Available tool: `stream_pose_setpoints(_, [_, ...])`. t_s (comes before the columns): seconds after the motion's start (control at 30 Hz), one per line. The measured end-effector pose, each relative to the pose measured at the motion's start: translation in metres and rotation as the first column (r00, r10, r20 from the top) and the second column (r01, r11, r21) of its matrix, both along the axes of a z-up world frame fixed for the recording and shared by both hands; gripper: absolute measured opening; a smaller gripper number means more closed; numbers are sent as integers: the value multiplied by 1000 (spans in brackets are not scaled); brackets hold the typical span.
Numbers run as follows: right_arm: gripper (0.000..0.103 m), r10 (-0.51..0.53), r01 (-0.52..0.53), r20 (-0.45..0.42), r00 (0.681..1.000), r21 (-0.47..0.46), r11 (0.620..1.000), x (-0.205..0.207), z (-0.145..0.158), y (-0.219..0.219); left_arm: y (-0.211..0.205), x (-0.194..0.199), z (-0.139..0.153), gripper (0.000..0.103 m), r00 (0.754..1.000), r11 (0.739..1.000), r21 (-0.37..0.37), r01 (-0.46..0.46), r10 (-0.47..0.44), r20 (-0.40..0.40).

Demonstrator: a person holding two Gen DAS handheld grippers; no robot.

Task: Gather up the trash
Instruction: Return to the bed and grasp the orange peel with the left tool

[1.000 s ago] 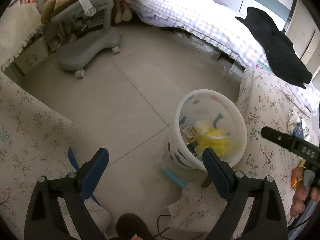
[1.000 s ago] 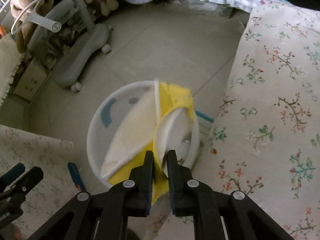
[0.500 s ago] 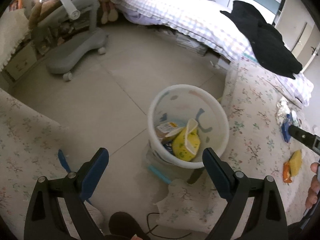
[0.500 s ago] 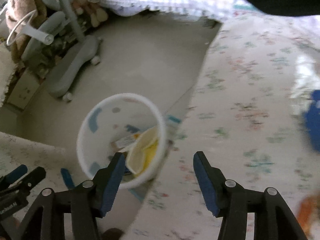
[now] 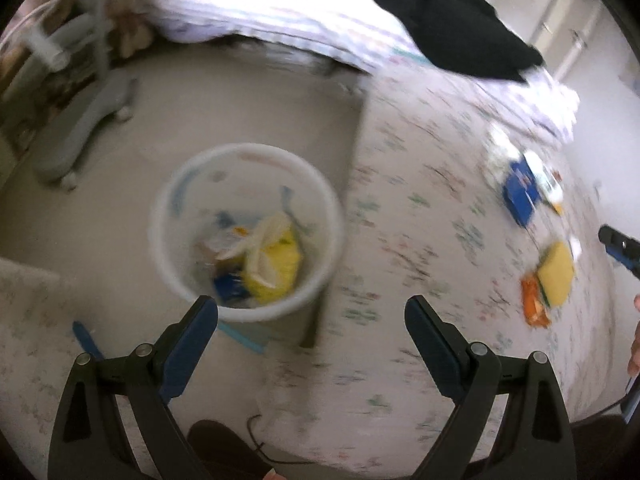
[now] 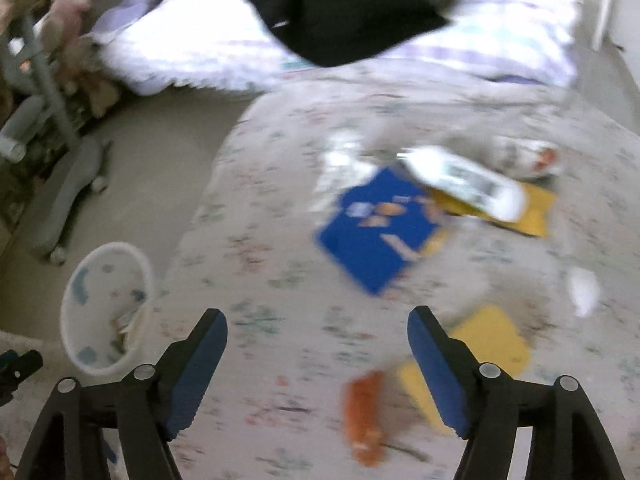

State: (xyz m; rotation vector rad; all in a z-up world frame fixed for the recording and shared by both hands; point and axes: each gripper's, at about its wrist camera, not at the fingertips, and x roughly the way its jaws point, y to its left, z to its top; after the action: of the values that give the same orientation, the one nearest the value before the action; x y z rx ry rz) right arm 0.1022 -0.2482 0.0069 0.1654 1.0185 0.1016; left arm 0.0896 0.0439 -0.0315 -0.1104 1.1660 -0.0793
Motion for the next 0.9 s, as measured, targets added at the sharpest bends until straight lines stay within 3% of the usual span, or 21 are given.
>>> stream_pose_setpoints(0.17, [81, -86, 86, -22, 996, -27, 996, -13, -1, -52, -64, 5, -5, 96, 993, 993, -34, 111, -112, -29])
stream_pose_setpoints(0.4, [81, -177, 175, -51, 983, -51, 983, -29, -13, -116, -159, 8, -22, 95, 962, 959, -121, 257, -266, -61])
stream_pose_setpoints(0.63, [81, -239, 235, -65, 969, -66, 970, -47, -19, -164, -212, 10, -44, 67, 937, 926, -215, 309, -336, -97])
stream_pose_setpoints(0.83, [81, -264, 258, -76, 962, -75, 963, -57, -25, -189, -225, 15, -54, 50, 941, 927, -224, 301, -326, -86])
stream_pose_setpoints(0.9, [81, -272, 266, -79, 959, -80, 961, -58, -27, -195, -228, 17, -56, 32, 938, 915, -264, 305, -337, -85])
